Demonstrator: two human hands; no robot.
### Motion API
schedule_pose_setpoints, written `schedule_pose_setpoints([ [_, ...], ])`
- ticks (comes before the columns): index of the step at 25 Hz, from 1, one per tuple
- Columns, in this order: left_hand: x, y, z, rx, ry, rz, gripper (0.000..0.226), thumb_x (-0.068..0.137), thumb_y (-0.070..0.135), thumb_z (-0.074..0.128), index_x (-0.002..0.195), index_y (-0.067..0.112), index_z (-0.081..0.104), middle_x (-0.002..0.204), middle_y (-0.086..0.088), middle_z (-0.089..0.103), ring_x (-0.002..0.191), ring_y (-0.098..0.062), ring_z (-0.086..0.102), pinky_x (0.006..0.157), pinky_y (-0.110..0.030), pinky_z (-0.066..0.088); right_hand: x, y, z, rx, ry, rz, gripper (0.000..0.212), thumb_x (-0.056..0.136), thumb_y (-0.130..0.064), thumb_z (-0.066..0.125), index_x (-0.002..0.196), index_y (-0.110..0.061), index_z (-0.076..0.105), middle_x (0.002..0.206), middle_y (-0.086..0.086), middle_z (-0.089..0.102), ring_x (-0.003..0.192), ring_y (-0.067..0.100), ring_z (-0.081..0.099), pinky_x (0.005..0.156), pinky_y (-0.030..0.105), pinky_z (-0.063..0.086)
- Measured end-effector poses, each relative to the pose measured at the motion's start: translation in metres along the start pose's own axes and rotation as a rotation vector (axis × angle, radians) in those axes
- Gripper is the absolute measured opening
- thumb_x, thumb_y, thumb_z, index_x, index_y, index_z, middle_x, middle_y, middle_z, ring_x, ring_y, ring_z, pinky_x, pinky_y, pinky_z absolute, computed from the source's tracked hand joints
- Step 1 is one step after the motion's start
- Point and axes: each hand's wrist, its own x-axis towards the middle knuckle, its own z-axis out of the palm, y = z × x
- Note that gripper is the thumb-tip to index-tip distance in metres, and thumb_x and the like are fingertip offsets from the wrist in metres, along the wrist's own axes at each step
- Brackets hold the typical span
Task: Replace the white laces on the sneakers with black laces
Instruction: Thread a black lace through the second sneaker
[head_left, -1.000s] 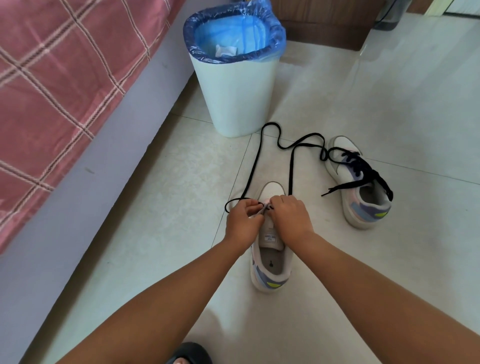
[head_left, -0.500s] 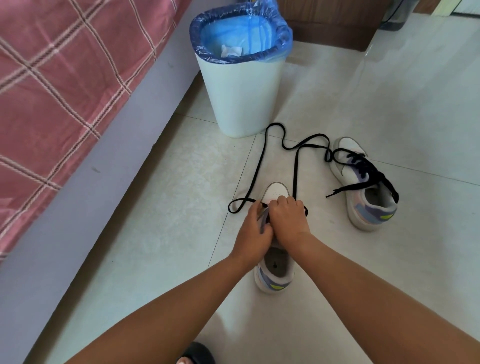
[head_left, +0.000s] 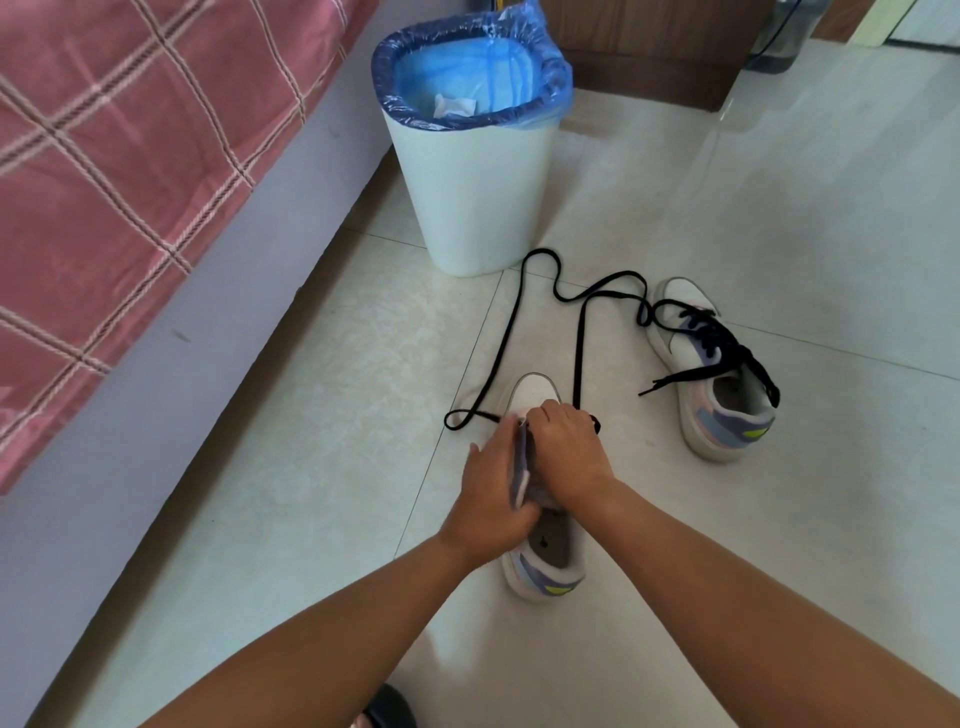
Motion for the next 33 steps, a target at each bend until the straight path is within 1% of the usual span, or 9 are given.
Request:
schedule_pose_setpoints([
  [3,-0.008,0.001,0.019,-0.056,0.05,-0.026,0.079,0.09,0.001,0.046,0.146,0.029,-0.003,0.152,0.018,0.01,0.141,0.0,0.012,0.119,-0.045,0.009,-0.004,0.001,-0.001,-0.036,0.063,-0.051,0.04,0.033,-0.014,0.088,0.058,-0.013,0.057,0.055,0.002,0.054,0.047,0.019,0.054,0.047,0.025,0.042],
  [7,-0.004,0.015,0.022,-0.137,0.094,-0.181,0.078,0.094,-0.001,0.041,0.149,0.022,-0.009,0.157,0.006,0.007,0.144,-0.011,0.015,0.118,-0.034,0.014,-0.009,0.008,-0.001,-0.083,0.174,-0.173,0.035,0.04,-0.019,0.085,0.064,-0.011,0.061,0.059,0.004,0.055,0.051,0.022,0.053,0.054,0.028,0.039],
  [11,0.001,0.005,0.016,-0.078,0.076,-0.203,0.077,0.096,0.003,0.039,0.148,0.024,-0.015,0.159,0.005,-0.001,0.145,-0.012,0.013,0.117,-0.029,0.017,-0.023,0.013,-0.017,0.081,0.399,-0.362,0.012,0.083,-0.012,0.054,0.077,-0.004,0.061,0.067,0.012,0.063,0.056,0.026,0.06,0.054,0.03,0.052],
  [14,-0.001,0.005,0.021,-0.181,0.02,-0.267,0.066,0.1,0.037,0.034,0.15,0.034,-0.008,0.158,0.003,0.014,0.142,-0.014,0.024,0.117,-0.035,0.022,-0.046,0.024,-0.036,0.108,0.449,-0.469,0.042,0.099,-0.008,0.035,0.077,0.002,0.07,0.073,0.016,0.066,0.063,0.028,0.063,0.061,0.035,0.055],
  [17,0.005,-0.003,0.029,-0.32,0.122,-0.394,0.113,0.056,0.098,0.012,0.15,0.034,0.013,0.154,0.003,0.028,0.14,-0.012,0.028,0.117,-0.039,0.022,-0.063,0.019,-0.048,0.166,0.458,-0.545,0.021,0.093,-0.004,0.052,0.083,0.003,0.069,0.079,0.016,0.066,0.072,0.026,0.059,0.07,0.033,0.05],
  [23,-0.003,0.021,0.023,-0.406,0.164,-0.45,0.07,0.094,0.055,0.008,0.152,0.016,-0.001,0.159,0.001,-0.005,0.146,-0.015,-0.004,0.12,-0.04,-0.002,-0.11,-0.014,-0.081,0.365,0.383,-0.778,0.008,0.092,-0.001,0.05,0.097,0.0,0.056,0.088,0.016,0.065,0.076,0.028,0.056,0.077,0.036,0.048],
  [27,-0.011,0.027,0.012,-0.04,0.012,-0.261,0.081,0.086,0.036,0.048,0.148,0.006,0.006,0.156,-0.01,0.005,0.145,-0.027,0.006,0.116,-0.034,0.011,-0.095,0.008,-0.087,0.616,0.244,-0.449,0.015,0.097,-0.014,0.043,0.094,-0.011,0.056,0.087,0.004,0.06,0.079,0.016,0.053,0.077,0.02,0.044],
  [30,-0.028,0.046,-0.012,0.061,0.038,0.083,0.054,0.086,0.017,0.061,0.124,0.039,0.029,0.127,0.026,0.034,0.123,0.006,0.033,0.1,-0.008,0.029,-0.072,0.023,-0.105,0.847,0.099,-0.01,0.012,0.091,-0.014,0.057,0.083,-0.022,0.059,0.076,-0.014,0.058,0.073,0.001,0.053,0.072,0.008,0.039],
  [33,-0.045,0.078,-0.032,0.05,0.054,0.264,0.026,0.087,0.028,0.06,0.108,0.039,0.053,0.106,0.022,0.057,0.095,0.008,0.051,0.079,-0.006,0.038,-0.059,0.021,-0.119,1.084,-0.014,0.191,0.021,0.09,-0.009,0.059,0.08,-0.027,0.061,0.072,-0.012,0.062,0.07,0.001,0.056,0.07,0.015,0.045],
])
